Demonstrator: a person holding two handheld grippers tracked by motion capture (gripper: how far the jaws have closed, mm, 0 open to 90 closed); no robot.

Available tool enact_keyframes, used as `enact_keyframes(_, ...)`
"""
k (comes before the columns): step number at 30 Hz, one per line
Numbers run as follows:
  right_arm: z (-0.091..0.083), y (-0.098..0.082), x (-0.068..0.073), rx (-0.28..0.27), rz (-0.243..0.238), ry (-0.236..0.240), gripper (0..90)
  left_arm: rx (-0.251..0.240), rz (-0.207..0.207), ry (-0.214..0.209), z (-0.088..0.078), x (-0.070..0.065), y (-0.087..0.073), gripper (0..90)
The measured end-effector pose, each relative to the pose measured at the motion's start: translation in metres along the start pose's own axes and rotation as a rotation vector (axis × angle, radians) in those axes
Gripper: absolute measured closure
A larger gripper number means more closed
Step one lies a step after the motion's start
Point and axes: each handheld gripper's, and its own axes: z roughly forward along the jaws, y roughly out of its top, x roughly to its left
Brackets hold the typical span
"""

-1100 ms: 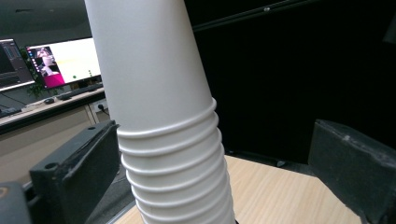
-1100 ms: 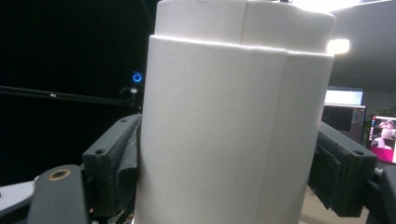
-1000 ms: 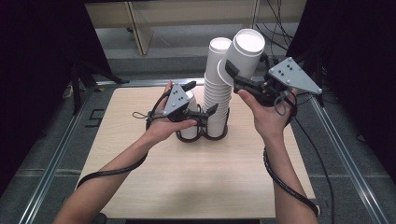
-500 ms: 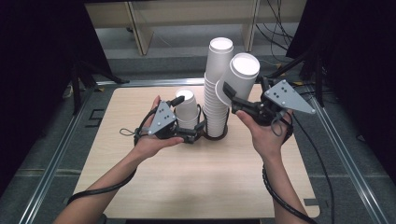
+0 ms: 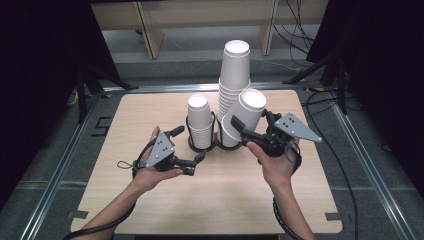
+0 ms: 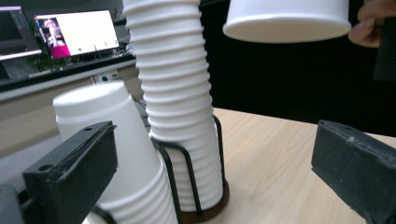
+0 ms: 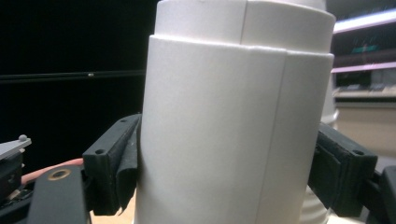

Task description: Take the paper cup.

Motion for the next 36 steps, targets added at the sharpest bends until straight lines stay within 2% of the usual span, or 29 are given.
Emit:
enact_keyframes(1,0.000,-0.004,0.000,0.008,0.023,0.001,20.2,0.000,0.000,0.000,0.000,0.000,0.000,0.1)
enact_keyframes(2,0.001,-0.010,0.000,0.013,0.048,0.006,20.3,0.003,-0.012,0.007,-0.004,0.000,-0.007,0.0)
enact_keyframes(3,0.001,-0.010,0.000,0.013,0.048,0.006,20.3,0.003,-0.012,0.007,-0.004,0.000,-0.007,0.0)
enact_keyframes(4,0.001,-0.020,0.000,0.029,0.075,0.007,20.2,0.006,-0.026,0.013,-0.006,0.000,-0.013,0.0)
enact_keyframes(5,0.001,-0.020,0.000,0.029,0.075,0.007,20.2,0.006,-0.026,0.013,-0.006,0.000,-0.013,0.0)
enact_keyframes(6,0.001,-0.027,-0.001,0.044,0.101,0.004,20.3,0.012,-0.033,0.018,-0.009,0.001,-0.019,0.0)
enact_keyframes(8,0.001,-0.034,-0.002,0.050,0.112,0.006,20.2,0.019,-0.039,0.022,-0.010,0.001,-0.023,0.0)
enact_keyframes(10,0.001,-0.040,-0.001,0.061,0.146,0.005,20.2,0.029,-0.042,0.029,-0.013,0.002,-0.030,0.0)
enact_keyframes(12,0.002,-0.046,-0.003,0.064,0.136,0.007,20.2,0.030,-0.040,0.034,-0.015,0.004,-0.036,0.0)
enact_keyframes(14,0.003,-0.051,-0.001,0.083,0.169,0.010,20.2,0.035,-0.046,0.043,-0.017,0.005,-0.042,0.0)
enact_keyframes(15,0.003,-0.051,-0.001,0.083,0.169,0.010,20.2,0.035,-0.046,0.043,-0.017,0.005,-0.042,0.0)
enact_keyframes(16,0.004,-0.055,-0.002,0.074,0.171,0.021,20.2,0.028,-0.060,0.043,-0.018,0.006,-0.046,0.0)
enact_keyframes(17,0.004,-0.061,0.000,0.102,0.192,0.016,20.2,0.039,-0.067,0.050,-0.021,0.007,-0.051,0.0)
enact_keyframes(18,0.006,-0.065,-0.002,0.090,0.183,0.022,20.2,0.040,-0.075,0.051,-0.022,0.007,-0.053,0.0)
enact_keyframes(21,0.007,-0.073,-0.002,0.108,0.216,0.029,20.2,0.042,-0.100,0.056,-0.024,0.008,-0.063,0.0)
enact_keyframes(22,0.008,-0.077,-0.002,0.116,0.228,0.031,20.2,0.054,-0.094,0.058,-0.025,0.009,-0.065,0.0)
enact_keyframes(23,0.009,-0.079,-0.002,0.120,0.231,0.027,20.2,0.044,-0.097,0.059,-0.024,0.010,-0.067,0.0)
enact_keyframes(25,0.009,-0.083,-0.003,0.126,0.224,0.025,20.2,0.058,-0.105,0.067,-0.025,0.011,-0.069,0.0)
enact_keyframes(28,0.010,-0.085,-0.003,0.124,0.251,0.029,20.2,0.059,-0.111,0.070,-0.026,0.012,-0.069,0.0)
enact_keyframes(29,0.009,-0.086,-0.002,0.133,0.253,0.025,20.2,0.057,-0.111,0.071,-0.027,0.012,-0.068,0.0)
enact_keyframes(31,0.011,-0.086,-0.002,0.115,0.235,0.028,20.2,0.042,-0.095,0.065,-0.028,0.013,-0.067,0.0)
enact_keyframes(32,0.011,-0.086,-0.001,0.125,0.233,0.016,20.2,0.055,-0.100,0.071,-0.030,0.012,-0.066,0.0)
enact_keyframes(33,0.010,-0.087,0.000,0.123,0.244,0.017,20.2,0.034,-0.100,0.065,-0.030,0.011,-0.066,0.0)
enact_keyframes(34,0.010,-0.087,0.001,0.123,0.261,0.025,20.2,0.039,-0.101,0.067,-0.031,0.010,-0.066,0.0)
enact_keyframes(35,0.010,-0.087,0.002,0.130,0.263,0.020,20.2,0.053,-0.095,0.067,-0.034,0.009,-0.065,0.0)
enact_keyframes(36,0.010,-0.088,0.003,0.132,0.248,0.008,20.2,0.033,-0.094,0.063,-0.033,0.009,-0.066,0.0)
